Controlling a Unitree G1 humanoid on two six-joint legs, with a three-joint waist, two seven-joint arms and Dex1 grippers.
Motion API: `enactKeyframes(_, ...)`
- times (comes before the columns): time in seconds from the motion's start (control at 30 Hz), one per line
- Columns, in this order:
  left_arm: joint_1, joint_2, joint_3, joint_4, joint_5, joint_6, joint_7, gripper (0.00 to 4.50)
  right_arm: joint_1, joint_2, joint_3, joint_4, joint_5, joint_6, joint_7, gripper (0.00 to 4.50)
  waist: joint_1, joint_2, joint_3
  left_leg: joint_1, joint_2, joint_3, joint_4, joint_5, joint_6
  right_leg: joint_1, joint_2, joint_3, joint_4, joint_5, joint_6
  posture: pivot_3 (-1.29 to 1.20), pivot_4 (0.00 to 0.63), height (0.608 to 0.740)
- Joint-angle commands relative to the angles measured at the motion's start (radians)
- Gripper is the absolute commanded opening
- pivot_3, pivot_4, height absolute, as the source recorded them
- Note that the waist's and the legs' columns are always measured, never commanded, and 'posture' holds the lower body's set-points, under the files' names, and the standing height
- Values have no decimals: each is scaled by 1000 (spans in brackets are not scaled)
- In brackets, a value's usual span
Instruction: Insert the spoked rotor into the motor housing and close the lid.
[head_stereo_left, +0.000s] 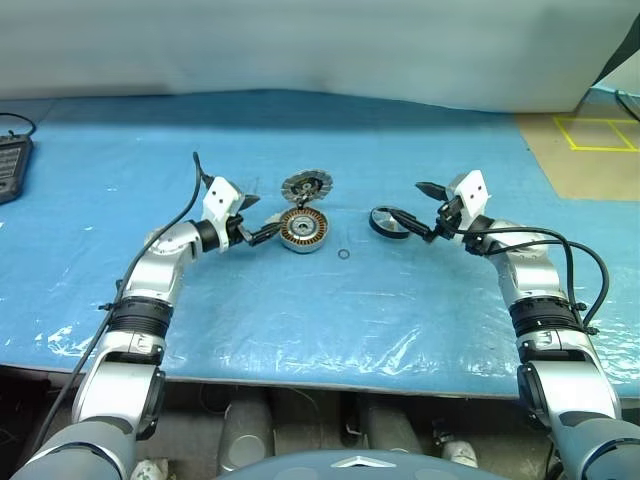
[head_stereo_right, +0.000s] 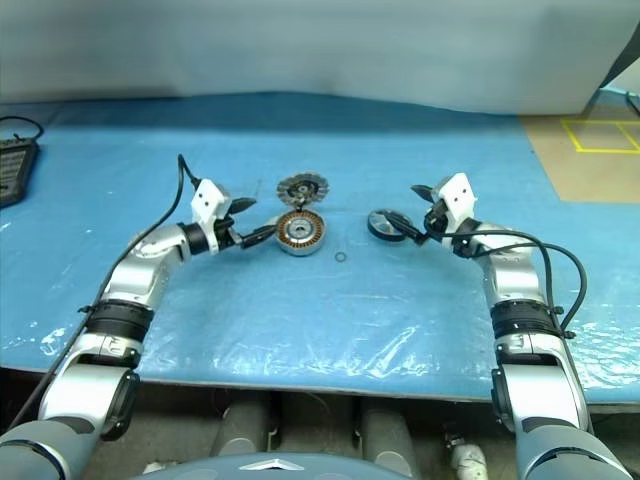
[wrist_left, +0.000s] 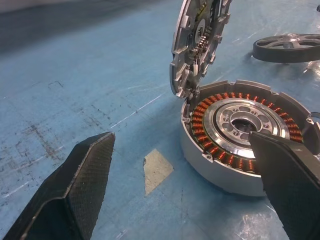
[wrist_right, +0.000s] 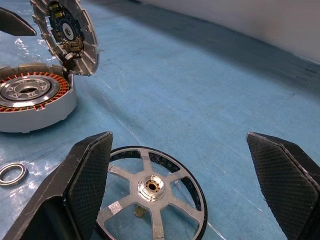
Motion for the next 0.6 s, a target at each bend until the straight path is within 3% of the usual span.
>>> enactKeyframes(0.03,-19,4,15,-15,-6,-17,2,4500,-13,-12,-19,-17,7,-11,-2,4470,0,0,0,0,0,0,0,0,0,0,0,0,0,0,0,0,150,740)
enactKeyframes(0.6,-10,15,20,-9,-12,-25,-10,4500,-12,-25,-12,-24,-7,15,-4,4470,0,0,0,0,0,0,0,0,0,0,0,0,0,0,0,0,150,740)
